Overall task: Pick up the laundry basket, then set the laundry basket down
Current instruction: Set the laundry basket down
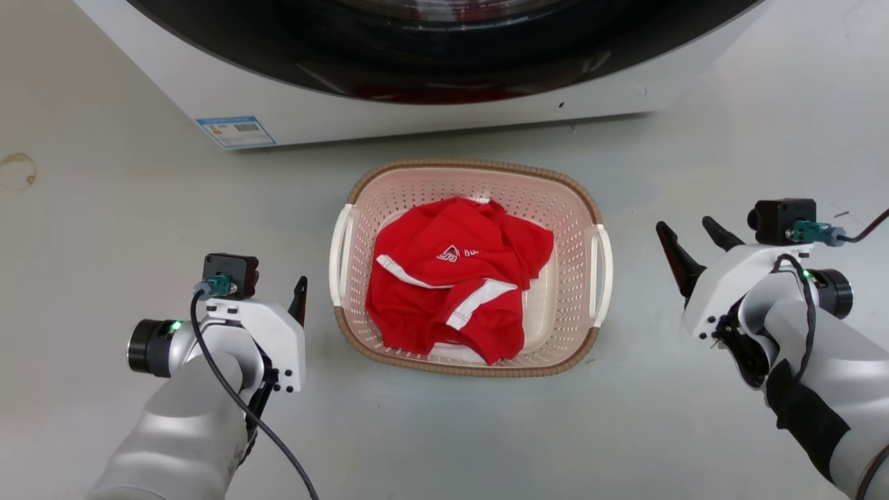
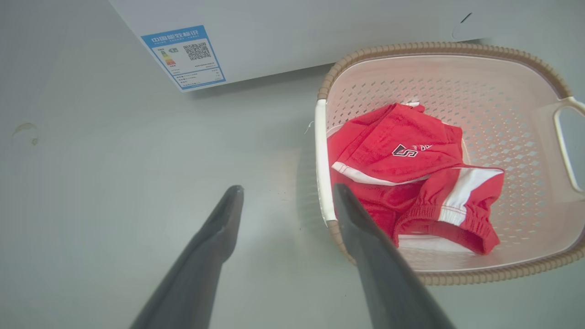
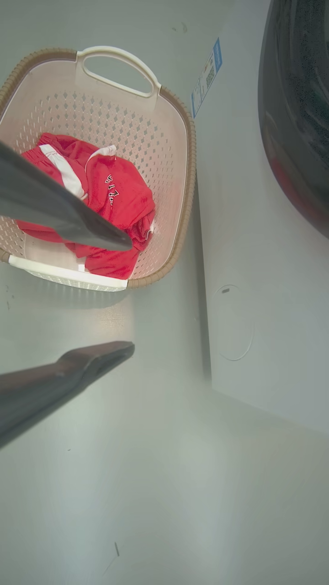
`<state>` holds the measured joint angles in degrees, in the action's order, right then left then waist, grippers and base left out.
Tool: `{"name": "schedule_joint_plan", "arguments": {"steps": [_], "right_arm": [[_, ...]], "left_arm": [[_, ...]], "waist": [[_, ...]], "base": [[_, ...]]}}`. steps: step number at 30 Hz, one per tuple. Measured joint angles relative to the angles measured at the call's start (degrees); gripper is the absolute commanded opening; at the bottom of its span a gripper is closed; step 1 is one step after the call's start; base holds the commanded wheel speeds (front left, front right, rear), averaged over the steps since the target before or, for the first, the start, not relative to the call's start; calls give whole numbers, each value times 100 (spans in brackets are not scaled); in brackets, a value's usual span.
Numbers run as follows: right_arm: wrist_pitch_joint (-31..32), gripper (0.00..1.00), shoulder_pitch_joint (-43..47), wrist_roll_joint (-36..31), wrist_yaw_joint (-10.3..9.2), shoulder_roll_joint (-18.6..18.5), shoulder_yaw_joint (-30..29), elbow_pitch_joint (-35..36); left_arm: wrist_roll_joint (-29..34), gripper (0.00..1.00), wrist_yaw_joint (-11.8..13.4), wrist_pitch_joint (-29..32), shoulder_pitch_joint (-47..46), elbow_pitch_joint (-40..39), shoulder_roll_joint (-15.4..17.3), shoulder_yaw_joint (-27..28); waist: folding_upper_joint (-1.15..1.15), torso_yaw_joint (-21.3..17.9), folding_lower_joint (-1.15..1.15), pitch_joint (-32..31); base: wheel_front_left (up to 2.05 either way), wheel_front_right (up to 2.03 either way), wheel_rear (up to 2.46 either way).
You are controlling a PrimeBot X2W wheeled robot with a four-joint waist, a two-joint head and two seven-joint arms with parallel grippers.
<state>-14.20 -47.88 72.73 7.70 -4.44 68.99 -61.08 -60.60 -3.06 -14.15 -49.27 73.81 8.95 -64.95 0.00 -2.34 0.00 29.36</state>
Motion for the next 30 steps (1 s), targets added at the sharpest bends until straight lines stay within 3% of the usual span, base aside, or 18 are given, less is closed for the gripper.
{"name": "schedule_joint_plan", "arguments": {"steps": [16,30], "right_arm": [[0,100,481,-238,0,-15,-387,-58],[0,100,915,-560,0,-19,-817,-24]], "left_arm": [[8,100,-80,-8,347,0,-25,79],[252,100,-14,-9,758,-278,83,539]], "waist": [[0,80,0,-740],[0,104,0,-1407]], "base": [[0,0,0],[0,0,0]]}}
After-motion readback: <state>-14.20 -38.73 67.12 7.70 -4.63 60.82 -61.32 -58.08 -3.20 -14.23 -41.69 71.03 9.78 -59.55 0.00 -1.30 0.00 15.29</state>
